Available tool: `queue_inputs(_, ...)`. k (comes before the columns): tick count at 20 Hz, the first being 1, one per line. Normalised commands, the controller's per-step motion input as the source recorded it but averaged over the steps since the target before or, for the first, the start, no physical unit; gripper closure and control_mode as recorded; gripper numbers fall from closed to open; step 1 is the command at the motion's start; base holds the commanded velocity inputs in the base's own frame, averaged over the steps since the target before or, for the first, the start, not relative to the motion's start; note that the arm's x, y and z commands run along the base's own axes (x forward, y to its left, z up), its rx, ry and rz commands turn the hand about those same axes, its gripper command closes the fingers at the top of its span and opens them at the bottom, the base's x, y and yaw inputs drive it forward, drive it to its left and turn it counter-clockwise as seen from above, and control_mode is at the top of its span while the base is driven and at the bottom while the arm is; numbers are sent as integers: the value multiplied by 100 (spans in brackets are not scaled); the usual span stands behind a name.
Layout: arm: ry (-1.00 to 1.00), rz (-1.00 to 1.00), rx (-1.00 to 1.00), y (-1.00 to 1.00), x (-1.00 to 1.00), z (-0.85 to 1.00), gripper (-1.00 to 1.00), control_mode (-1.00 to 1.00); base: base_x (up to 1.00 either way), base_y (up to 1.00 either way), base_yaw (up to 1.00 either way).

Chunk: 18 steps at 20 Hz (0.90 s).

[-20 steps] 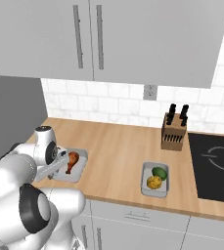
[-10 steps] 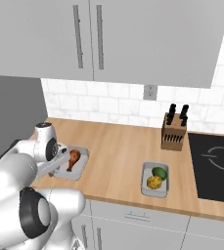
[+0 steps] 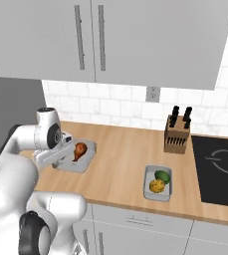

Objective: Take the meat container that has the chicken drumstick and place it on the second highest rack of the freezer. Then take the vegetable container that has the squash and avocado and place it on the highest rack of the freezer.

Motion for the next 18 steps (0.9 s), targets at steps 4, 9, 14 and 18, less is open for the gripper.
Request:
queue_inputs(4, -11, 5, 0, -58, -44, 63, 100, -100, 0, 0, 0)
queue_inputs(9, -29, 8, 0, -64, -49, 54, 100, -100, 0, 0, 0)
queue_inputs(14, -15, 2, 0, -13, -24, 83, 100, -100, 0, 0, 0)
queue_inputs(18, -1, 0, 0, -1, -15, 86, 100, -100, 0, 0, 0)
